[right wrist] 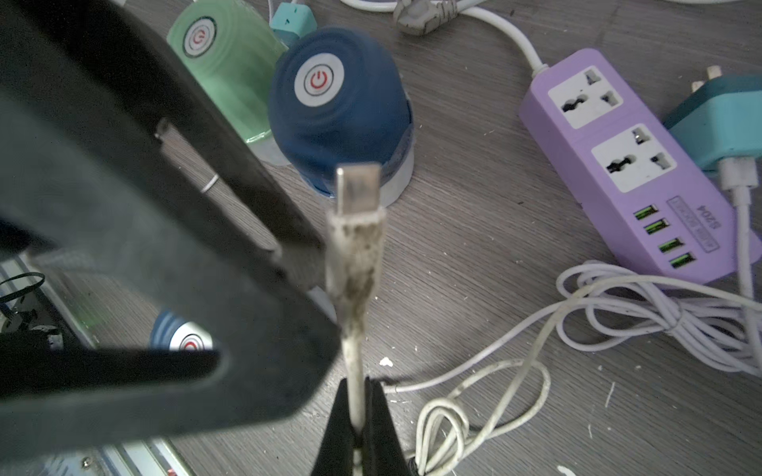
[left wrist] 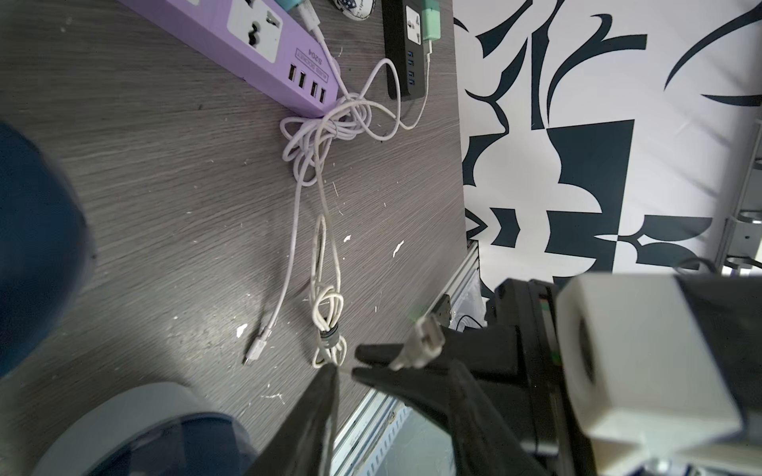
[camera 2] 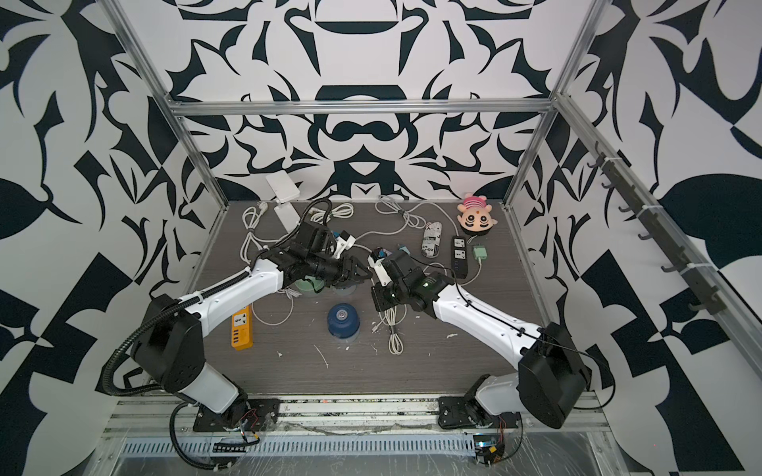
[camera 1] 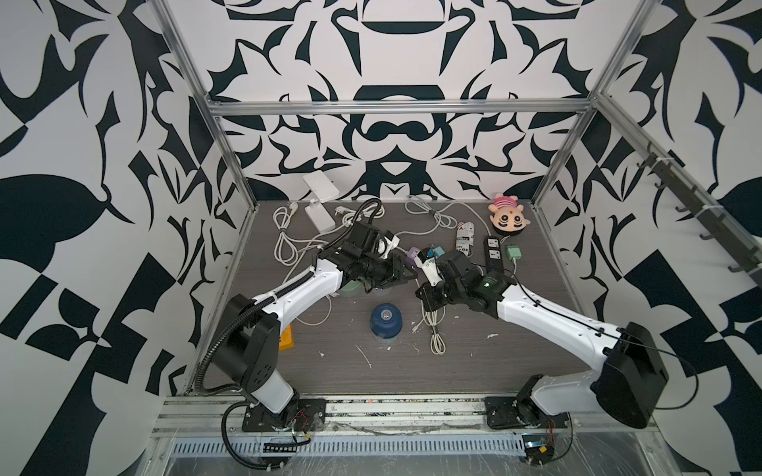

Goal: Charge the cordless meat grinders
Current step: Pick up the charging cable from the center of the board.

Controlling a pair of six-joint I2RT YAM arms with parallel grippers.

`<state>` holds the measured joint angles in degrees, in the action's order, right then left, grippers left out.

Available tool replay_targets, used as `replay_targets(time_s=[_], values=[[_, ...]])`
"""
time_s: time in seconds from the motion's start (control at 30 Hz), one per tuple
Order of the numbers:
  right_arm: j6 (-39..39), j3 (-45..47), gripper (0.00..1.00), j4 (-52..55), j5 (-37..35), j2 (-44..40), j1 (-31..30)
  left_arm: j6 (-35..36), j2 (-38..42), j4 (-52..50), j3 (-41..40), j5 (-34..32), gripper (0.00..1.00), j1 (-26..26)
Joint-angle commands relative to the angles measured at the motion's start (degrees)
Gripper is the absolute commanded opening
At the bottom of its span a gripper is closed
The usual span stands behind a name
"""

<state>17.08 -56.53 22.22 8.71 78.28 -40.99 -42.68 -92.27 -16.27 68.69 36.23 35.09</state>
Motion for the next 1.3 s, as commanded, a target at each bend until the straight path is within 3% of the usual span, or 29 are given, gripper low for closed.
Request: replay_targets(time_s=[0.0, 0.3, 1.03, 1.27], values=[[1.6, -3.1, 0.0, -1.6, -0.1, 0.3, -0.7, -0.3, -0.8, -0.2, 2.4, -2.4, 0.43, 0.4], [2.0, -3.2, 0.0, -1.6, -0.1, 0.2, -1.0, -0.8, -1.2, -1.0, 3.5, -5.7, 0.26, 0.4], [2.0, -3.8, 0.0, -1.0, 1.3, 1.5, -1.5, -3.6, -2.7, 2.3, 4.0, -7.0, 0.22, 0.4], [2.1, -3.5, 0.0, -0.9, 1.0, 1.2, -1.5, -3.7, -2.7, 2.0, 4.0, -7.4, 0.09, 0.4]])
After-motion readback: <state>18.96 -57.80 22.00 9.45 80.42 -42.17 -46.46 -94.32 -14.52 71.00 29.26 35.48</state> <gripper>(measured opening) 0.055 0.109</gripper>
